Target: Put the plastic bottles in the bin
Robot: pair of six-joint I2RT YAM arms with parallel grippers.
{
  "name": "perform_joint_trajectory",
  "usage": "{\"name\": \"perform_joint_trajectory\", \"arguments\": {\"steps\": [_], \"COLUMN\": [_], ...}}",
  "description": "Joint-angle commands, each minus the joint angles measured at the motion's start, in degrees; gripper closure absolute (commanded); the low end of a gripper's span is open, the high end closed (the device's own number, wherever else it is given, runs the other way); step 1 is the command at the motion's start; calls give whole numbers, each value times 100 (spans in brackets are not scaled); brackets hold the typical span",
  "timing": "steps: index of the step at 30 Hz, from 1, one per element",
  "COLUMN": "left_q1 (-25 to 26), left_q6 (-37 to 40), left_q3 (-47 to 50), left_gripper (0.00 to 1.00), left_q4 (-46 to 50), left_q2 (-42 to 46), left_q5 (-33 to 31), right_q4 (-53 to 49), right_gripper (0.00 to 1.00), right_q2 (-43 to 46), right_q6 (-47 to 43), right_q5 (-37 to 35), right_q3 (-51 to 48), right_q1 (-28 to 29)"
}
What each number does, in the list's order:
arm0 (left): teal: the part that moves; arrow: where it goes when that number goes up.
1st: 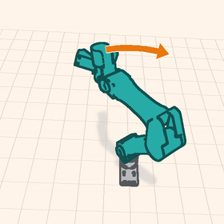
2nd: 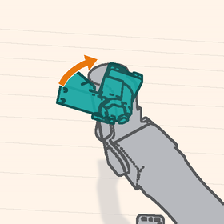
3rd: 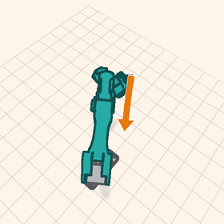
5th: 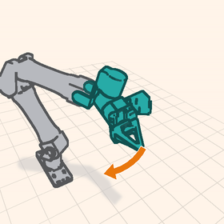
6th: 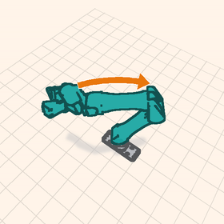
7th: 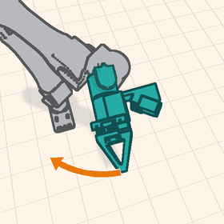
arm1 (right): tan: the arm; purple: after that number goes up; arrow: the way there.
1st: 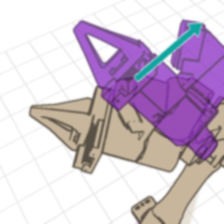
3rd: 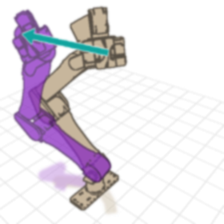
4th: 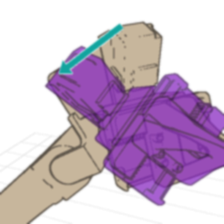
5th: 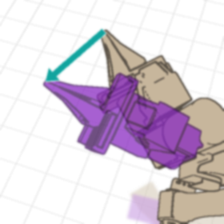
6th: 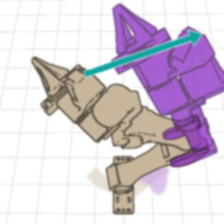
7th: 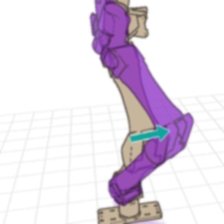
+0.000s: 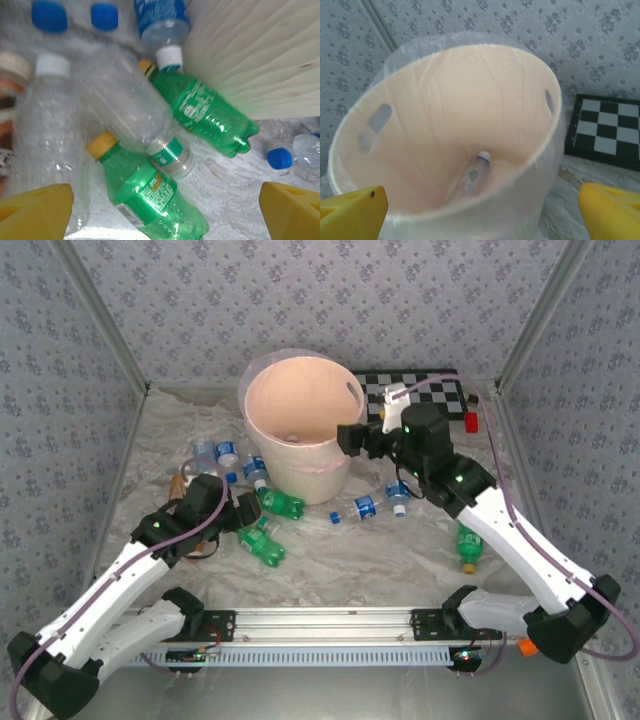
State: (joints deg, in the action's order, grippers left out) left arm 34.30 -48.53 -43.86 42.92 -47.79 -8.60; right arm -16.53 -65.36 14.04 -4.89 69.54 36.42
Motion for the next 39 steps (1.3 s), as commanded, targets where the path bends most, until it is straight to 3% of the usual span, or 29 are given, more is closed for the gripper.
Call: {"name": "perform_joint_trajectory", "arguments": {"steps": [1, 6, 12, 26, 39], "left_q1": [41, 158, 544, 671, 674], "left_q6": [-991, -1883, -2283, -2657, -2697], "left_q3": [304, 795, 844, 1233, 1450], "left_gripper": [6, 14, 15, 23, 31], "left_q4": [-245, -732, -819, -1221, -1422], "left_q2": [-59, -111, -658, -1175, -1472], "left_q5": [481, 684, 513, 306, 111], "right_q4": [50, 3, -68, -185, -139], "right_gripper": [0, 0, 0, 0, 0], "right_q2": [501, 1258, 1812, 2338, 2344], "right_q6": [-68, 8, 129, 608, 626], "right_q5": [-237, -372, -391, -629, -487], "right_q3": [-505, -1148, -1675, -2197, -2076], "right_q1": [23, -24, -89, -136, -127]}}
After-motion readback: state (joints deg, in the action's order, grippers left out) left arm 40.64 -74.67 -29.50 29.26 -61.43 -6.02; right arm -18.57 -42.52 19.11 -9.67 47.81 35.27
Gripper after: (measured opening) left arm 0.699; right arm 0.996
